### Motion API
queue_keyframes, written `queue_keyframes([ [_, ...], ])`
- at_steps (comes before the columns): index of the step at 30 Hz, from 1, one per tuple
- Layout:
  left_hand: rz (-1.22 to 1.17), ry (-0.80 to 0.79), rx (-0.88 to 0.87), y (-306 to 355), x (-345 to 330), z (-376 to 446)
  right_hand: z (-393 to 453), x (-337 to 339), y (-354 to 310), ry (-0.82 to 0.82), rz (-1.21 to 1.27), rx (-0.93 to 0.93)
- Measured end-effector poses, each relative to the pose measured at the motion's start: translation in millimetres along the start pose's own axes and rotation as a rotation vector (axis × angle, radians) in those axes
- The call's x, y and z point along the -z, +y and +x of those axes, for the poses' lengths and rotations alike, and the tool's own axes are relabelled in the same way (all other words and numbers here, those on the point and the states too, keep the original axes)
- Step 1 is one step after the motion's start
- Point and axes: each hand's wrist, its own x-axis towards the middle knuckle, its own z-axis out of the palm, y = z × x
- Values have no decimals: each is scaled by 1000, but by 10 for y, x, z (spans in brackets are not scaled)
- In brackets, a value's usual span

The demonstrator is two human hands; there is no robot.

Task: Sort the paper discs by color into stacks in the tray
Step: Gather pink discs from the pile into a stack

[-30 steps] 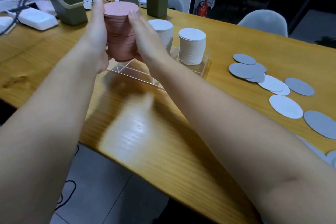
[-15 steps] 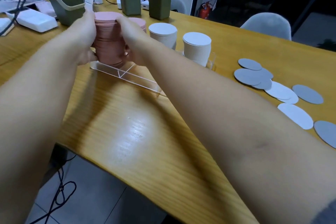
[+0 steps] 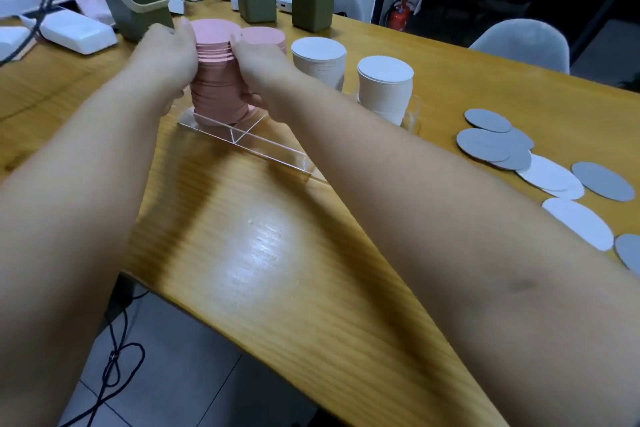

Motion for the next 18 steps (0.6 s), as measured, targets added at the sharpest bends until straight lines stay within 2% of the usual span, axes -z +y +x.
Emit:
queue_keyframes([
  [2, -52, 43, -140, -53, -9, -3, -41, 3, 57, 21, -27, 119],
  [7, -141, -30, -357, -192, -51, -84, -127, 51, 151, 21, -44, 267],
  [13, -166, -3, -386, -212, -35, -149, -102, 72, 243, 3, -77, 294],
  [18, -103, -29, -381, -264, -81, -223, -35, 94, 412, -44, 46, 288],
])
